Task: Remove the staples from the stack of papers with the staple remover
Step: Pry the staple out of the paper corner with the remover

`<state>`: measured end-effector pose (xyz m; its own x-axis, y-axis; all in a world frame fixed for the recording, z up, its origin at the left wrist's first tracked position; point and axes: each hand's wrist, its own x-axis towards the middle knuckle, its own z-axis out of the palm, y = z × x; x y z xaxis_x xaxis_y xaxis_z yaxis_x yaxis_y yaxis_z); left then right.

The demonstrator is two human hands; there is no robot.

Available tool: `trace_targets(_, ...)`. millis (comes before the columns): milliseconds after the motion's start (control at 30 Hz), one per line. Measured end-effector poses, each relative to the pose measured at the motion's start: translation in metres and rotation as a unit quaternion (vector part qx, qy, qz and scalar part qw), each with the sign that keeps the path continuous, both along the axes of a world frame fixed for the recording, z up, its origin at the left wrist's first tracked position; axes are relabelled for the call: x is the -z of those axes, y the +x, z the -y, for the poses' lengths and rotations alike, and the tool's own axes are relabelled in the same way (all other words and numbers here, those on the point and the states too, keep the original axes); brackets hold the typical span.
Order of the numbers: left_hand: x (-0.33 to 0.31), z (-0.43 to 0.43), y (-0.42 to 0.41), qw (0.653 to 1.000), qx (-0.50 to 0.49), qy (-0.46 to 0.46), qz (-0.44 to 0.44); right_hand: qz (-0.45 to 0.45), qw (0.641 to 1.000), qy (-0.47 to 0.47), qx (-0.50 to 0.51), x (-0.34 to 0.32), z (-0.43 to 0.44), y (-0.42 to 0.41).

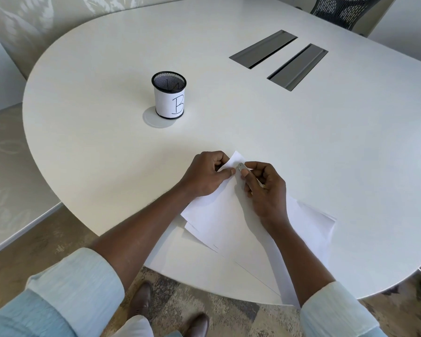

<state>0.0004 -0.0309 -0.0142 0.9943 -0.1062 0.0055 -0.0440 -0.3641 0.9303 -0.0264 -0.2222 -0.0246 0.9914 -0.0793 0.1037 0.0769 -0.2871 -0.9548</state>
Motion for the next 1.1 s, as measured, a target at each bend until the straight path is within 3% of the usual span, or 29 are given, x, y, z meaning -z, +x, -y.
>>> trace_targets(233, 0.0, -0.001, 0.001, 1.0, 0.004, 0.016, -0.013, -0.014, 0.988, 0.145, 0.048, 0.0, 0.013, 0.006)
trace_targets(633, -0.011, -0.002, 0.013, 0.995, 0.008, -0.031, -0.095, -0.001, 1.0, 0.007, 0.01, 0.003, 0.005, -0.003)
trace_targets(1100, -0.006, 0.0, 0.01, 0.998, -0.018, -0.033, -0.057, 0.021, 0.998, -0.054, 0.023, 0.0, 0.0, -0.003)
